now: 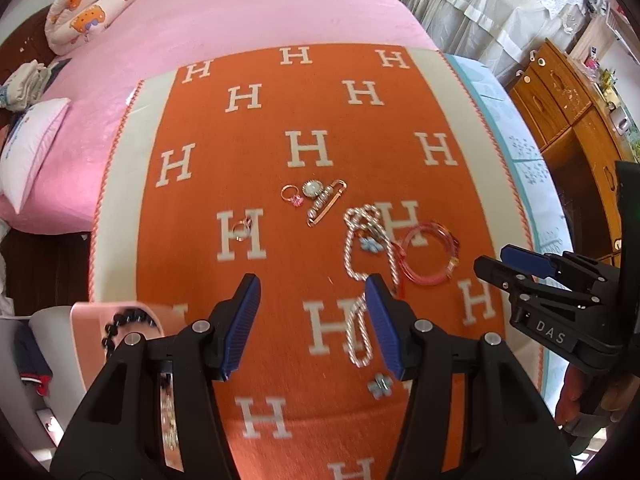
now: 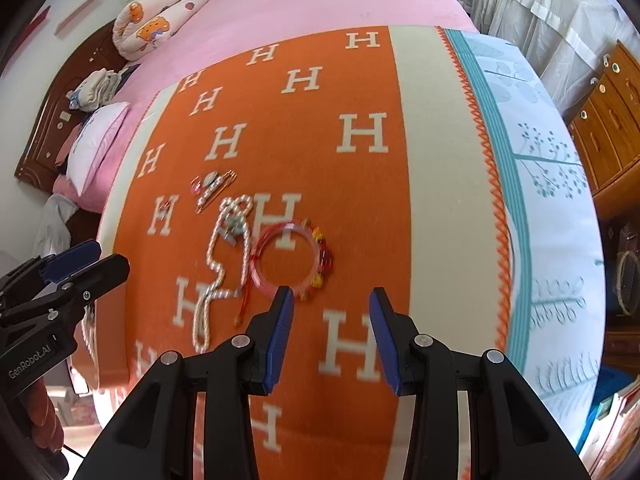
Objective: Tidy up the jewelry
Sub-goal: 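Lower the right tool onto the red bangle and close it while the left tool approaches the pearl pin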
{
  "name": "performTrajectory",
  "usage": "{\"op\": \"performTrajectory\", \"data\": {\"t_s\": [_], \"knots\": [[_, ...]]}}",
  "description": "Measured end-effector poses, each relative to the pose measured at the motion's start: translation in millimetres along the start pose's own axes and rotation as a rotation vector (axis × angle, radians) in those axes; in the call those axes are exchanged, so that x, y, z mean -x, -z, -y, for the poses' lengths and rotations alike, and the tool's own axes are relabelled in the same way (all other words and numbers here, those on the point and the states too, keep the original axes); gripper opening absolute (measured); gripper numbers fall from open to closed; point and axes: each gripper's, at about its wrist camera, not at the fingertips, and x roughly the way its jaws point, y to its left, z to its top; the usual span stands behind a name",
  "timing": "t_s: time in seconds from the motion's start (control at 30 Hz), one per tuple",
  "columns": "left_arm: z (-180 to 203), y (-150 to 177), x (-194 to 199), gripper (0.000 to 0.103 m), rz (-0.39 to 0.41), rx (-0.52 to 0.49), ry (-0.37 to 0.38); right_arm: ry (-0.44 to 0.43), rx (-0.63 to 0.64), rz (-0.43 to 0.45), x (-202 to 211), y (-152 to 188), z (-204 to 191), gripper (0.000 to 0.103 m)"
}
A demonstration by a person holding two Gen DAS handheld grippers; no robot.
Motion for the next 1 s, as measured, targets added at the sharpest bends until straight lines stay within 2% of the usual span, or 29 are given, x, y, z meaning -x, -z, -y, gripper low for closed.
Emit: {"op": "performTrajectory", "data": {"t_s": [0.23, 0.47, 0.53, 0.6, 0.67, 1.0], "knots": [[-20, -21, -38, 0.045, -0.037, 0.035, 0.013, 0.024, 0.014, -0.023, -37, -23, -9, 0.04], [-23, -37, -62, 0.037, -0.063, 0.022, 0.043, 0.116, 0.091, -0.013, -62, -27, -30, 0.04], [-21, -40, -67, 0.032, -0.071, 0.012, 0.051, 0.159, 0.134, 0.005, -67, -24, -36, 0.033], [-17, -43, -73, 0.028, -0.081, 0.003, 0.058, 0.183, 0.165, 0.015, -69, -23, -41, 0.02], [-14, -45, -77, 0.026, -0.09, 0.006, 0.059, 0.178, 0.165, 0.013, -69, -21, -42, 0.014], [-9, -55, -99, 0.017, -0.148, 0.009, 0.101, 0.13, 0.094, 0.009, -59, -16, -22, 0.014]]}}
